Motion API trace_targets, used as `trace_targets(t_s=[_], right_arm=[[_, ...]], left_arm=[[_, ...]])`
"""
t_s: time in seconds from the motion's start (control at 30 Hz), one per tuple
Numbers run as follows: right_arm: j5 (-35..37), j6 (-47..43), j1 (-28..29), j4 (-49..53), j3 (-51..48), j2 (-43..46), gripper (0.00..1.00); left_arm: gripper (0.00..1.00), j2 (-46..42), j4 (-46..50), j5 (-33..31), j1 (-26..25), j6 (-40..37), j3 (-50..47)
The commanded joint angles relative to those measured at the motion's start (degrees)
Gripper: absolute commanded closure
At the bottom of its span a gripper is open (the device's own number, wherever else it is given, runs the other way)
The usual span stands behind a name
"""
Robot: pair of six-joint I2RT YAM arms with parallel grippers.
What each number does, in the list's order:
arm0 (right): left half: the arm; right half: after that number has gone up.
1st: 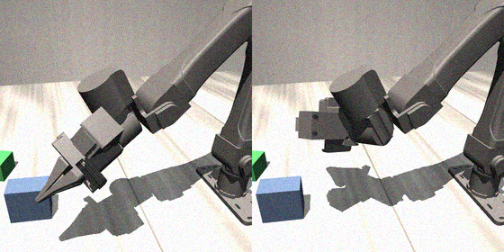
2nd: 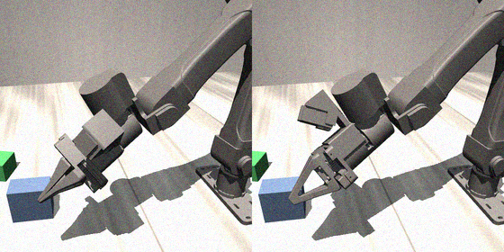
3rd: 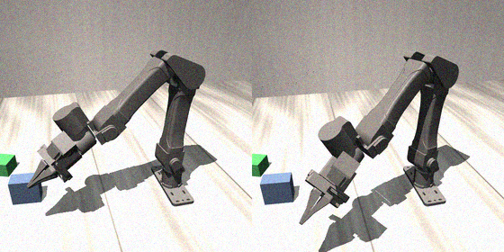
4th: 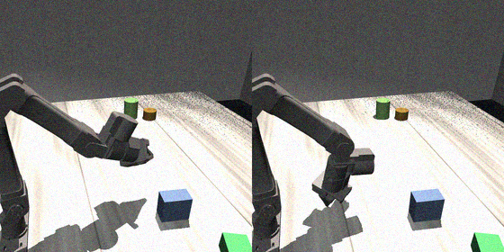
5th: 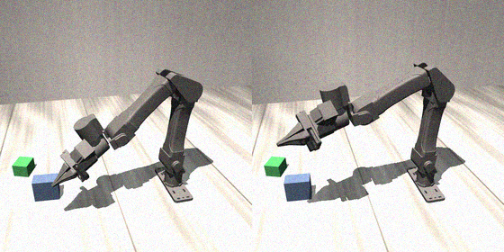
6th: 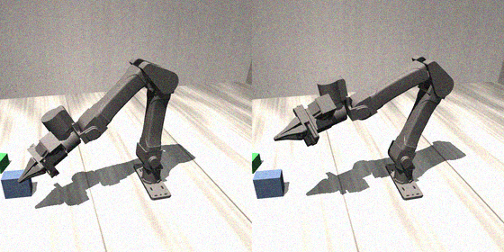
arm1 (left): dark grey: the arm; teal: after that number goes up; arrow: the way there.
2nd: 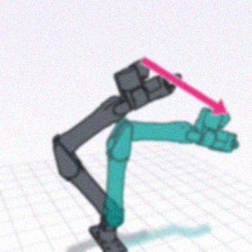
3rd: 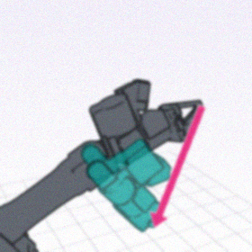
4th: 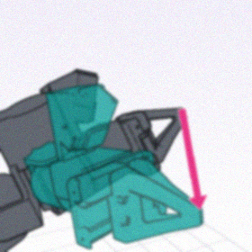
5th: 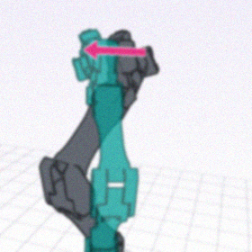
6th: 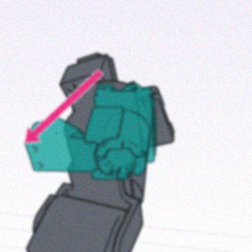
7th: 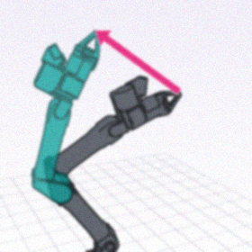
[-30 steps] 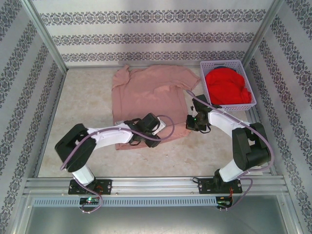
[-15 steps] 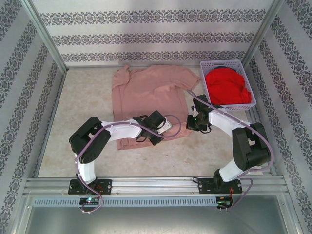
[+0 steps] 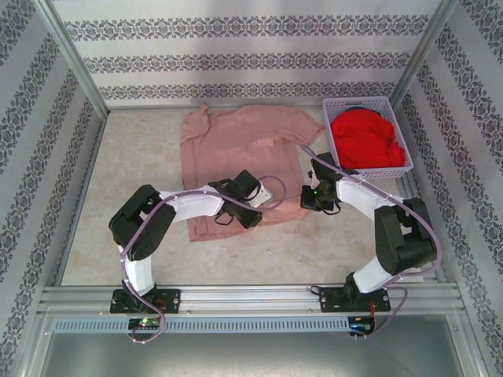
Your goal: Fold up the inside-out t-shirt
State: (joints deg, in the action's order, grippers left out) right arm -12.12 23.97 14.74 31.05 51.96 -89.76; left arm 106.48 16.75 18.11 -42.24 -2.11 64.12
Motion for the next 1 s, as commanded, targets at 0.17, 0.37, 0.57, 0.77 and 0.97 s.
trace_targets(t_s=[0.17, 0.37, 0.57, 0.77, 0.97], right_arm=[[-0.70, -0.94, -0.38, 0.47, -0.46, 1.41, 0.91], [-0.80, -1.03, -0.41, 0.51, -0.37, 1.37, 0.91], [-0.30, -1.21, -0.50, 0.74, -0.18, 1.64, 0.90], [7.11, -1.12, -0.95, 1.90, -0.48, 9.19, 0.62], [3.60, -5.76, 7.02, -9.43, -8.14, 23.17, 0.39]], left_arm=[[0.81, 0.97, 1.99, 2.63, 1.14, 2.10, 2.41], [0.87, 1.63, 2.32, 2.59, 1.72, 2.11, 2.72], [1.00, 0.38, 1.38, 3.09, 1.89, 3.74, 2.85], [1.00, -9.01, -4.26, 4.35, 4.73, 17.13, -0.12], [1.00, -10.91, 2.19, 4.65, 5.06, 18.80, 3.18]])
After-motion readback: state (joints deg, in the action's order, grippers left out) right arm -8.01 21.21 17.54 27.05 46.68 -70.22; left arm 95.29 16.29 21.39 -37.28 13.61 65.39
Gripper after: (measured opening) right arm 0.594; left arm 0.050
